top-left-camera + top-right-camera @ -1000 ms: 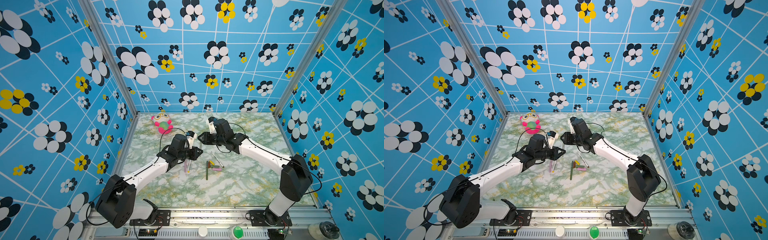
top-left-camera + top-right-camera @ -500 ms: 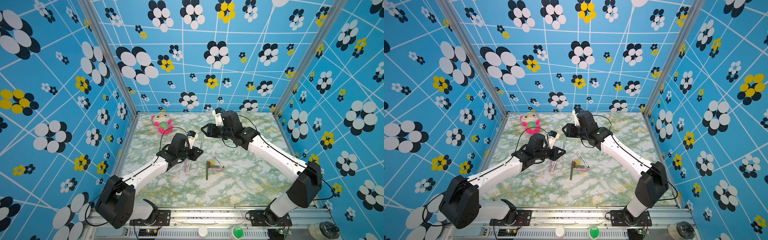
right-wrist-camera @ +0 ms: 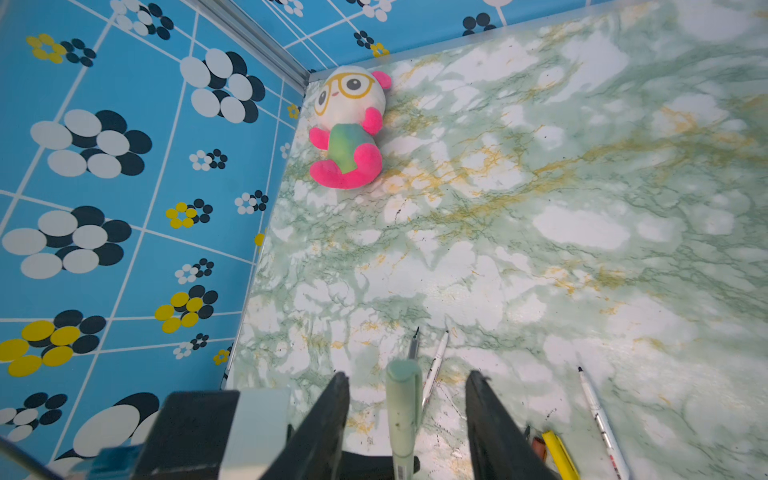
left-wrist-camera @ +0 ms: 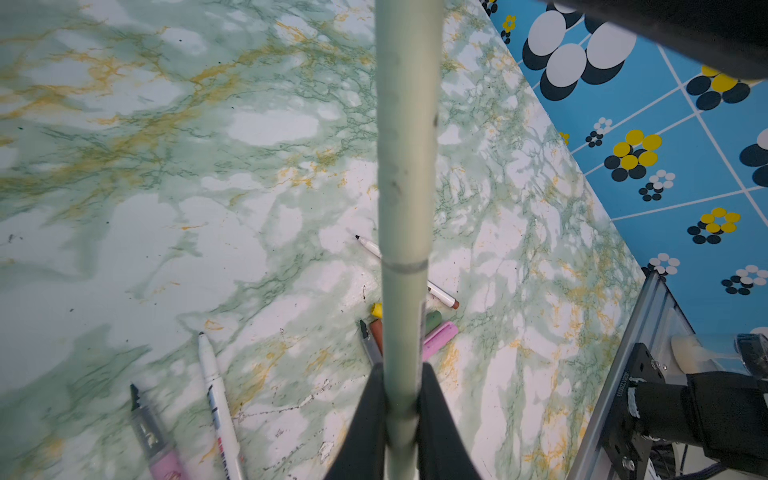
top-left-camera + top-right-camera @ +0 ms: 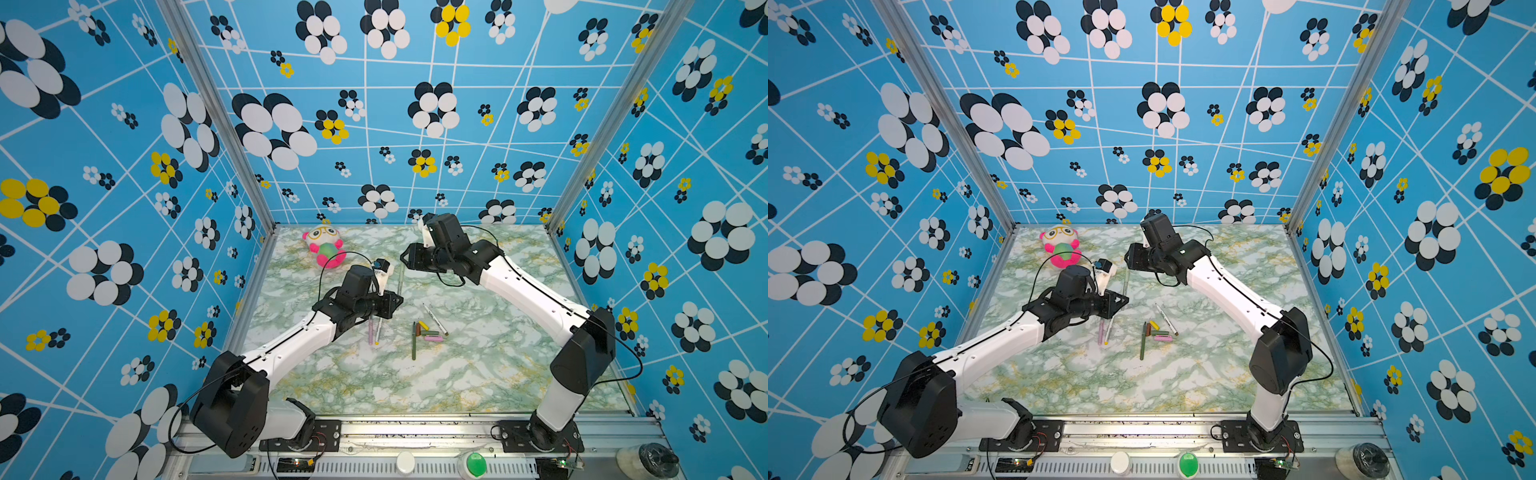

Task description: Insert the pens into the pen caps

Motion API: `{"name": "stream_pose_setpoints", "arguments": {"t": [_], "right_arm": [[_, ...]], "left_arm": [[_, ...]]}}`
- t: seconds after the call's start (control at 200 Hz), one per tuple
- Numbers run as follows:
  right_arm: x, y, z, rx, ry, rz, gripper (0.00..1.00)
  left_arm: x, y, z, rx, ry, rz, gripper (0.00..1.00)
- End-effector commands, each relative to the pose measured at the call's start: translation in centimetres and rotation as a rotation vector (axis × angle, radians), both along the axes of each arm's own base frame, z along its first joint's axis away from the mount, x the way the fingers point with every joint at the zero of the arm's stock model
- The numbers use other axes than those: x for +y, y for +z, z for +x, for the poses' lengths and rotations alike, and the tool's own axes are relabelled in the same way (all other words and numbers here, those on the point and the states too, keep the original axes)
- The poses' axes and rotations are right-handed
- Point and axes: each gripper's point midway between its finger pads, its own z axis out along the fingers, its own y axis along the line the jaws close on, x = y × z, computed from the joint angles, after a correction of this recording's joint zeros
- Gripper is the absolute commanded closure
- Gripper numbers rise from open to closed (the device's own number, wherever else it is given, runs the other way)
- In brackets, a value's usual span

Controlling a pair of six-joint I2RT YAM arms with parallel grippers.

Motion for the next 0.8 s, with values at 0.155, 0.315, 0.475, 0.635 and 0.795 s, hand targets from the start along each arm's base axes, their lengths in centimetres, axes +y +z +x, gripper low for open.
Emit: {"name": "stream_pose_setpoints", "arguments": {"t": [0.155, 0.315, 0.475, 0.635, 0.795], "right_arm": [[1.1, -1.1, 0.3, 0.029, 0.01, -0.059, 0.58], [1.3, -1.8, 0.2, 0.041, 0.015, -0.079, 0.65], [1.2, -2.5, -0.1, 0.051, 0.016, -0.094, 0.76], [1.1, -2.9, -0.2, 0.062, 0.015, -0.093, 0.88], [1.1, -3.3, -0.5, 0.072, 0.016, -0.096, 0.9]], "left_arm": [[-0.3, 1.5, 0.4, -0.059, -0.003, 0.019, 1.0], [-0.4, 2.0, 0.6, -0.07, 0.006, 0.012, 1.0], [-0.4, 2.6, 0.9, -0.086, 0.024, -0.005, 1.0], [-0.5, 3.4, 1.2, -0.102, 0.035, -0.023, 1.0], [-0.6, 4.2, 1.8, -0.123, 0.052, -0.044, 1.0]]}}
